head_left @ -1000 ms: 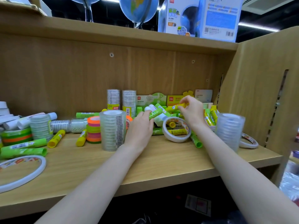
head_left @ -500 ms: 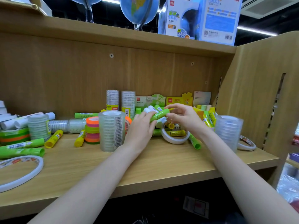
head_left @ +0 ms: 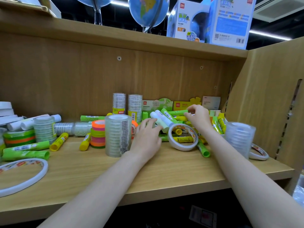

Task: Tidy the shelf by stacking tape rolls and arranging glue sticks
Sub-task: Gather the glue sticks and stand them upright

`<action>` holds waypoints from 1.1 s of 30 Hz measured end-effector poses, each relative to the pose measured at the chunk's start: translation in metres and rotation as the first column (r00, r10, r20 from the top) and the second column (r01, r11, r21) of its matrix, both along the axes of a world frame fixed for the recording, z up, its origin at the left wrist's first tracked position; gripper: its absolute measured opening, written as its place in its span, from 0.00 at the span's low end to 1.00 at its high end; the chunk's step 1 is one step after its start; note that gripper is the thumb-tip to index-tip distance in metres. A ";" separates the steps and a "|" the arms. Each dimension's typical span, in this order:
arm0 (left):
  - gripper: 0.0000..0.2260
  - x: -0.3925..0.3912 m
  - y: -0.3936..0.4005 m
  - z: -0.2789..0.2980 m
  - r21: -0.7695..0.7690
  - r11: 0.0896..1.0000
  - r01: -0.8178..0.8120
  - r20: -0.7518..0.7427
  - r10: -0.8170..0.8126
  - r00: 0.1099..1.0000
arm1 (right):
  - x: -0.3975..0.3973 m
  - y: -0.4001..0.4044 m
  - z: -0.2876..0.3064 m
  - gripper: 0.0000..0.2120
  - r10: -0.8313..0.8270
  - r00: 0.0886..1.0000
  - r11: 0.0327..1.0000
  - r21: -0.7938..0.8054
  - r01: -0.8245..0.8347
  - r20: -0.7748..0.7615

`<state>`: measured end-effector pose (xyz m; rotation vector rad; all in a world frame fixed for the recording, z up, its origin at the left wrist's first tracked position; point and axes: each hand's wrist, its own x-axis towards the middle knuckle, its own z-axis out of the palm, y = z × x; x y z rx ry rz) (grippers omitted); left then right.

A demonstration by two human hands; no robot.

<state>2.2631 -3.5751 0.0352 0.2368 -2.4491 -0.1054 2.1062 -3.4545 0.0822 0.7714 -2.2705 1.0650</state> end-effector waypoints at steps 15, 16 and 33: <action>0.14 0.036 0.013 0.011 -0.129 0.982 0.137 -0.176 -0.158 0.972 | 0.047 0.019 0.011 0.11 0.219 0.976 0.963 -0.161 -0.216 0.004; 0.13 0.047 0.012 0.011 -0.188 0.974 0.127 -0.200 -0.164 0.966 | 0.057 0.019 0.013 0.11 0.258 0.966 0.952 -0.169 -0.254 -0.002; 0.24 0.261 -0.121 -0.017 -0.034 0.954 -0.297 -0.023 0.296 0.955 | 0.251 -0.148 -0.013 0.17 0.829 0.557 0.472 0.465 -0.749 0.056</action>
